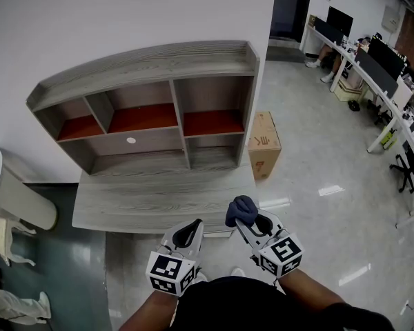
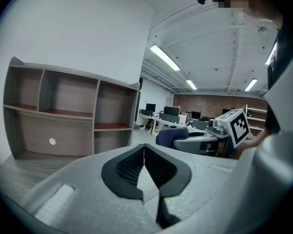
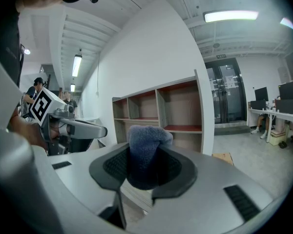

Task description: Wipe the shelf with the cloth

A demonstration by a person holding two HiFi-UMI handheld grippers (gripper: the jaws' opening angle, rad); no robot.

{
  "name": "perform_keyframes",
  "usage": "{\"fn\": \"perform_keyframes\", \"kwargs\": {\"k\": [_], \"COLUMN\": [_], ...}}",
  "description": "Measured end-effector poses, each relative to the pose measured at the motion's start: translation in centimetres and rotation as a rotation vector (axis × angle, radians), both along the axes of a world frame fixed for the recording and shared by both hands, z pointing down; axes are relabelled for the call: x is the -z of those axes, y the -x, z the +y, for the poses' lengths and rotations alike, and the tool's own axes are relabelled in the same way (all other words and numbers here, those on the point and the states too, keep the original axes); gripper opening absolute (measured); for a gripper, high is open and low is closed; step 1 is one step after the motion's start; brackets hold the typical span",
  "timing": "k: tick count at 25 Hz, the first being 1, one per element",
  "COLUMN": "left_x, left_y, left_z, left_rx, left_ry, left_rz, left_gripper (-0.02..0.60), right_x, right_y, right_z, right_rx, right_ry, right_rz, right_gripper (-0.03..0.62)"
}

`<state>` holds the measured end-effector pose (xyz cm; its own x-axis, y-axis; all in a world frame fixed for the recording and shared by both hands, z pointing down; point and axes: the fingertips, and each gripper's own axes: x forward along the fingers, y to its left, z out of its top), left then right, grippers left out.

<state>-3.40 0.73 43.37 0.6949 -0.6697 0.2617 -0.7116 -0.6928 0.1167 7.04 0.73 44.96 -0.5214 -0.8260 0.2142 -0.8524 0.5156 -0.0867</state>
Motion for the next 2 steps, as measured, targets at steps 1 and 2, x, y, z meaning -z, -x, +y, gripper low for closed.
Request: {"fn": "perform_keyframes", "kwargs": {"k": [1, 2], "left_x": [-0.02, -0.05], "left_y": [0.01, 0.01], "left_z": [0.05, 0.11], "left_rx": [0.001, 0.003], "left_ry": [0.000, 0.001], "left_rz": [0.000, 0.000], "left_gripper": [0.011, 0.011], "right_x": [-0.01, -0.01], "right_y": [-0.02, -0.05], "right_z": [0.06, 0.12], "right_rx": [0.000, 0.000], "right_ry": [0.000, 0.000], "right_rz": [0.000, 0.000], "right_gripper": [0.130, 0.130]}}
